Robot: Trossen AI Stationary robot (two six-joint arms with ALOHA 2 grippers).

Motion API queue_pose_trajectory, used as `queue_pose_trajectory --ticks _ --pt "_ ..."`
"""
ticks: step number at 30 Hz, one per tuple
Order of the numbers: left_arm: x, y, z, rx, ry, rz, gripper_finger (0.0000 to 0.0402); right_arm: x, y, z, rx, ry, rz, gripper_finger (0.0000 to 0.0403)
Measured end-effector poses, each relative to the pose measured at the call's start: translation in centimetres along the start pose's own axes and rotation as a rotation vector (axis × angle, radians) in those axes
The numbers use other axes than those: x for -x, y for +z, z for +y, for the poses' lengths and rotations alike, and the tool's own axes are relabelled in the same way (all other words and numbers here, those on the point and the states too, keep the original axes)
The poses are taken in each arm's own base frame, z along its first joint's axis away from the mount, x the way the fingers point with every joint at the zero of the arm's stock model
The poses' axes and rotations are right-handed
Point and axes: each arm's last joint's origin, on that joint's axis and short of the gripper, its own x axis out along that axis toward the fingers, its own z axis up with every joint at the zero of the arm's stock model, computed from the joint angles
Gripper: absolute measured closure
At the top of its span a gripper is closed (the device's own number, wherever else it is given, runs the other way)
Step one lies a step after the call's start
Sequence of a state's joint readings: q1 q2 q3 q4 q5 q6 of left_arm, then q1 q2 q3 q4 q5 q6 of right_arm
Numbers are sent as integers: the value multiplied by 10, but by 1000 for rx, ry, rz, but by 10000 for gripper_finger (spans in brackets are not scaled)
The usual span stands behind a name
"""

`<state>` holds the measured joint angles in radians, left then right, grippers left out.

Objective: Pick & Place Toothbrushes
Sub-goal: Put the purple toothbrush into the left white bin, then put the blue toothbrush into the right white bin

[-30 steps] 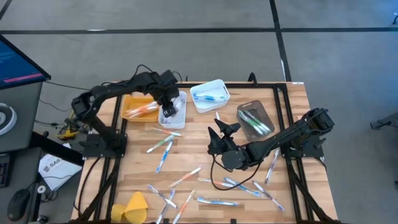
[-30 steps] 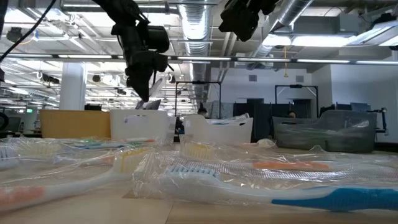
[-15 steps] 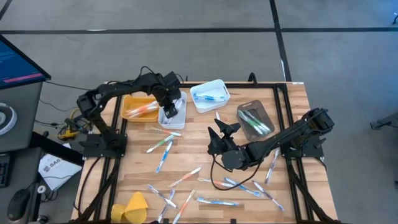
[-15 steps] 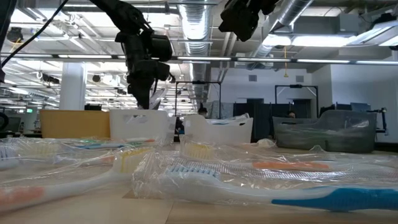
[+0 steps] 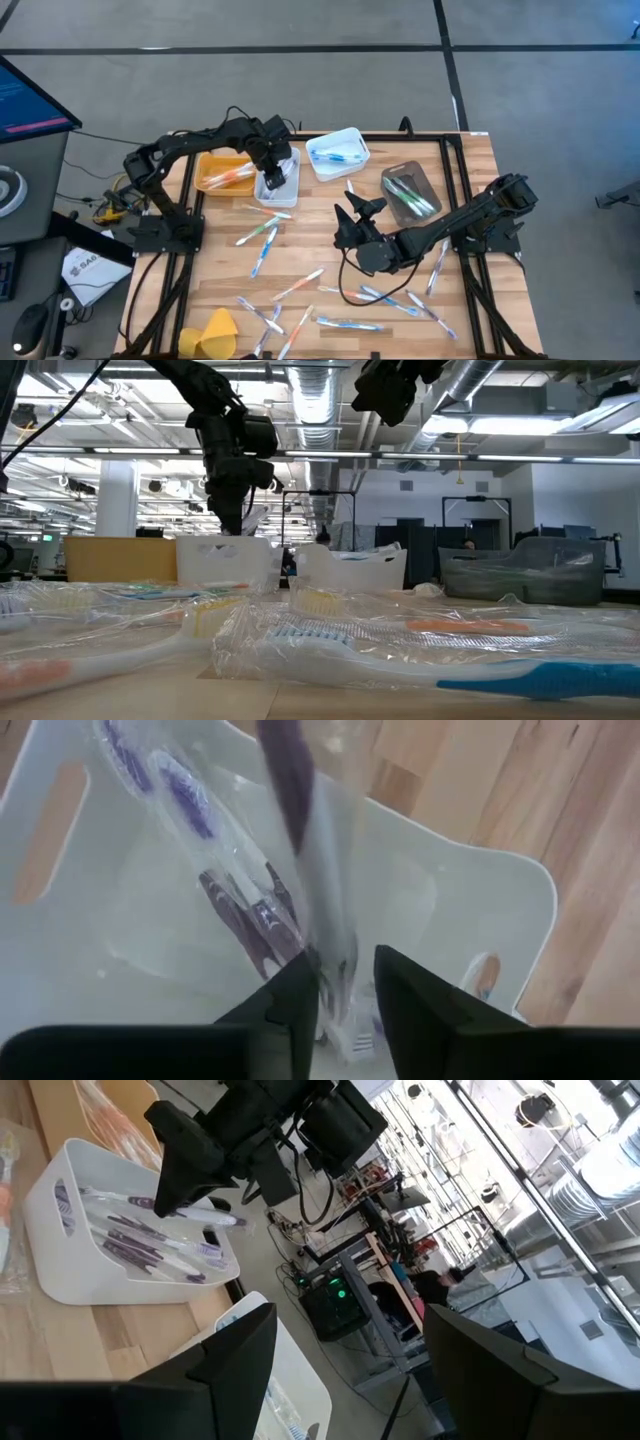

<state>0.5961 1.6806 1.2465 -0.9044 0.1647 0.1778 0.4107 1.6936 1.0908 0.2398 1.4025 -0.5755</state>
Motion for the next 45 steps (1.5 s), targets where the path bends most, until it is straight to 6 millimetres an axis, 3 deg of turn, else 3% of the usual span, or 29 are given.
queue_pose_trajectory --ticks 11,18,27,33,36,41,45 --pt "-7 -5 5 47 166 30 223 0 0 0 0 0 0 155" --pt "26 -9 -4 29 184 -85 202 5 1 1 33 4 -8 155" --pt "92 -22 -48 -60 136 -394 204 23 4 -3 36 27 -49 155" --pt "99 -34 -88 -224 -6 -616 204 44 4 -24 -76 78 -91 155" --pt "93 -47 -104 -288 -47 -669 205 57 -3 -37 -146 263 -146 155" --pt "75 -70 -125 -358 -122 -713 205 58 -22 -53 -285 823 -63 155" --pt "59 -85 -138 -377 -191 -748 205 53 -34 -45 -260 933 68 155"
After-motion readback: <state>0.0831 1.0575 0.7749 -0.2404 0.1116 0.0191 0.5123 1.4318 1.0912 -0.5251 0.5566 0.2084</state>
